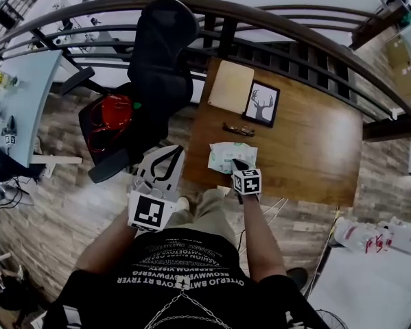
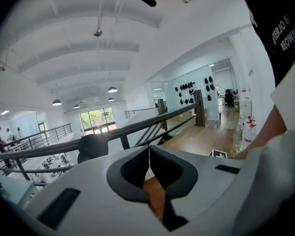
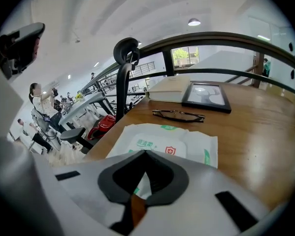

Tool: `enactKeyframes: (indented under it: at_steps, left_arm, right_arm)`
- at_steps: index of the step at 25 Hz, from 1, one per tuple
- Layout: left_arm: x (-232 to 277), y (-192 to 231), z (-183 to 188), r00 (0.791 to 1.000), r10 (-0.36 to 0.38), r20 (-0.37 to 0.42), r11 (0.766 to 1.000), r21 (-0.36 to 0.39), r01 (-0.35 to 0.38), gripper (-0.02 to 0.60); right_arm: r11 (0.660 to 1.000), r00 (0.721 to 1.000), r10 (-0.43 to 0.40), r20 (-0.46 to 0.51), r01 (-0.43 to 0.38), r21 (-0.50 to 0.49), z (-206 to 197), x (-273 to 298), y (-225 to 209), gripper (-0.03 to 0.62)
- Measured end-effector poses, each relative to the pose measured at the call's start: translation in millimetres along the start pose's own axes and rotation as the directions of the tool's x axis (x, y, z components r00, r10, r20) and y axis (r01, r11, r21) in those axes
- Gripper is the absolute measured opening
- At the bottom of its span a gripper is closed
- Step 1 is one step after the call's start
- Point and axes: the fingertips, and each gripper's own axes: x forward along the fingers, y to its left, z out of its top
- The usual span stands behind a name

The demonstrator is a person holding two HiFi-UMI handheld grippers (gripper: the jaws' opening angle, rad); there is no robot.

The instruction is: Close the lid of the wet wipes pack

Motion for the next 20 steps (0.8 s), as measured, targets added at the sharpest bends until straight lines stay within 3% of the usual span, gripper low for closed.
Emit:
enactKeyframes:
  at_steps: [2,5,9,14,20]
  left_arm:
    - [-5,4,1,0.999,0.003,0.033,1.0,-0.013,-0.003,0.029]
    - [-14,11,-4,1.0,0.002,0.016,1.0,-0.026,-0.001,0.029]
    - [-26,14,1,0.999,-0.016,0.043,0.999,-0.03,0.017,0.029]
    - [-37,14,16,0.992,-0.051,0.116,0.993,-0.097,0.062,0.029]
    - [-61,10,27,0.982,-0.071,0.173,0.996,-0.039,0.079,0.029]
  right_arm:
    - [1.0,1.0,-0.01,-0.007,0.01,0.005,0,2,-1,0.014]
    - [0.999,0.999,-0.04,-0.004,0.04,0.003,3,-1,0,0.014]
    - [0.997,0.99,-0.057,0.129,0.051,0.053,18,-33,17,0.014]
    - [0.996,0.959,-0.08,0.273,0.067,0.06,47,-96,46,0.014]
    - [0.99,0.907,-0.112,0.407,0.136,-0.029,83,-174,84,0.014]
